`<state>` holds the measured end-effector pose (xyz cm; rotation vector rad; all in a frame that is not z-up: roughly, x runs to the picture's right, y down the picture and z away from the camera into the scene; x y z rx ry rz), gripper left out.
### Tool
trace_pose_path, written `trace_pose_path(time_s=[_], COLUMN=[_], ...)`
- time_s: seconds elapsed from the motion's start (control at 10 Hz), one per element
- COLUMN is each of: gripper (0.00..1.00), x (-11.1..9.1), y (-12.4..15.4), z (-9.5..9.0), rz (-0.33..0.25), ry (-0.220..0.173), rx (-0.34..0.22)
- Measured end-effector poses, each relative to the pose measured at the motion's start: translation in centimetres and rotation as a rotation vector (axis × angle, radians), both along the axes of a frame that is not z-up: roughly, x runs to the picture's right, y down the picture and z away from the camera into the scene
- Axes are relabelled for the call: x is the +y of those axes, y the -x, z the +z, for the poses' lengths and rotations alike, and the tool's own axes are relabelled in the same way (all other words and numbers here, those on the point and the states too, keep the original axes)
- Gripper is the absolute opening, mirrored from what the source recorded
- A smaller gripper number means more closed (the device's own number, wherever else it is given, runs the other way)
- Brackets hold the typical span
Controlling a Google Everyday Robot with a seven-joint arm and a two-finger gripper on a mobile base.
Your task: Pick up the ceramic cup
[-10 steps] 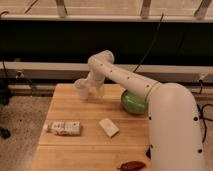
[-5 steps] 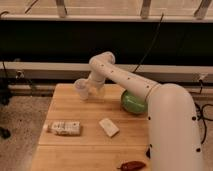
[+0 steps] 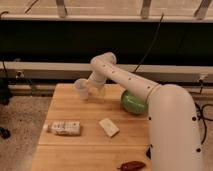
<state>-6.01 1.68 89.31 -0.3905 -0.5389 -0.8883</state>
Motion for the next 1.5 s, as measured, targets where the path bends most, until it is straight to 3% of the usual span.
trace_pose_path(time_s=[1.0,1.1,1.5], gripper=[0.8,0.76,0.37], x=[0.1,0.0,-0.2], y=[0.4,0.5,1.0], z=[0.5,0.6,0.9], rz=[-0.012,-0.014,-0.022], ry=[0.006,0.005,0.002], rx=[-0.007,-0.002,0.006])
